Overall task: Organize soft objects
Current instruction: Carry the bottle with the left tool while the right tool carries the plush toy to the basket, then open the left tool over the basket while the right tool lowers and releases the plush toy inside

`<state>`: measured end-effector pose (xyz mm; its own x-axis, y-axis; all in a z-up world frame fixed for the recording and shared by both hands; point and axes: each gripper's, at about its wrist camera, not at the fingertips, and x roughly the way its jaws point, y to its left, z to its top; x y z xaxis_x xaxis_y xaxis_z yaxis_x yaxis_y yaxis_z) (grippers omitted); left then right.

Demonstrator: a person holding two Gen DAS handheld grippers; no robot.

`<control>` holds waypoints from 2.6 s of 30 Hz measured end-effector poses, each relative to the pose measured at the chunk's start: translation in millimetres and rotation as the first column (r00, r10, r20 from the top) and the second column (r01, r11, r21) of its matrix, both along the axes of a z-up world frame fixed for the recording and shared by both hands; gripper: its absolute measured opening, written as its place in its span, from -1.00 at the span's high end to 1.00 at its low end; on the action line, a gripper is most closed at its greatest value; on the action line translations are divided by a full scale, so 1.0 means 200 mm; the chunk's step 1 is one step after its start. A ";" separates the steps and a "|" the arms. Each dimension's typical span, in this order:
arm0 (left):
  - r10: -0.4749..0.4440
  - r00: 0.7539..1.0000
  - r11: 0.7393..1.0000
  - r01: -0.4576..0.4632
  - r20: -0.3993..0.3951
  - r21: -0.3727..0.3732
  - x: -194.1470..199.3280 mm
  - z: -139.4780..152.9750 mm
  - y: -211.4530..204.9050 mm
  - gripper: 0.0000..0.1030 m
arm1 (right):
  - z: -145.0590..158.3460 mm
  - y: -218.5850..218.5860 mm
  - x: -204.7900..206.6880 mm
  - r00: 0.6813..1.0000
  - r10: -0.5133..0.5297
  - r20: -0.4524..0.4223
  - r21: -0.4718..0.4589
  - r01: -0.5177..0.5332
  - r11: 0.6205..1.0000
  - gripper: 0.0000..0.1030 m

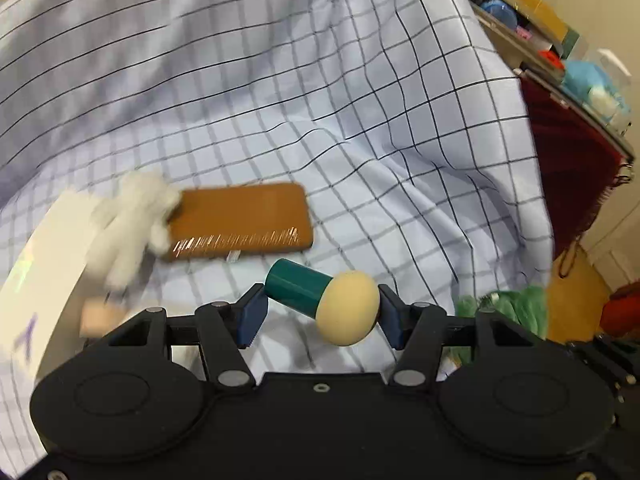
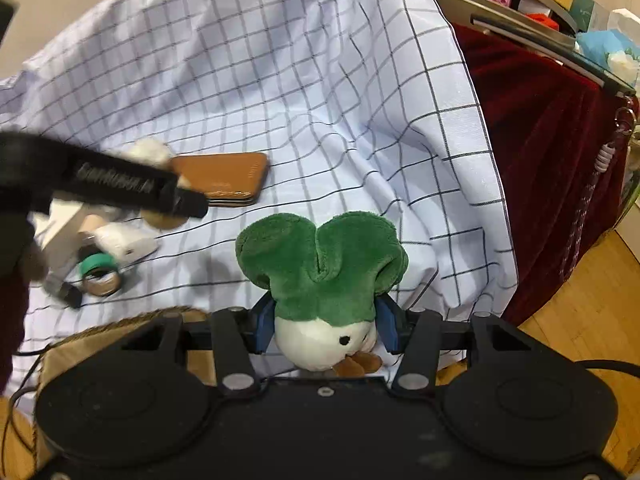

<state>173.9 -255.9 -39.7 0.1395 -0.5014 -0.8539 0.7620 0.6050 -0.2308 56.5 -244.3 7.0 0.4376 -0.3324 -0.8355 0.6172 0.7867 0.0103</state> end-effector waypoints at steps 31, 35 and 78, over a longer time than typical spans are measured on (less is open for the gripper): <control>0.493 0.849 0.868 -0.493 0.191 -0.053 -0.77 0.19 1.01 -0.07 | 0.19 0.57 -0.35 0.951 0.244 0.189 0.050 -0.257 0.965 0.02; 0.520 0.844 0.854 -0.520 0.133 -0.039 -0.73 0.12 1.03 -0.07 | 0.14 0.57 -0.37 0.958 0.230 0.169 0.065 -0.244 0.968 0.02; 0.601 0.782 0.791 -0.612 0.164 0.019 -0.78 0.05 1.12 -0.74 | 0.08 0.58 -0.34 0.957 0.248 0.153 0.092 -0.264 0.960 0.00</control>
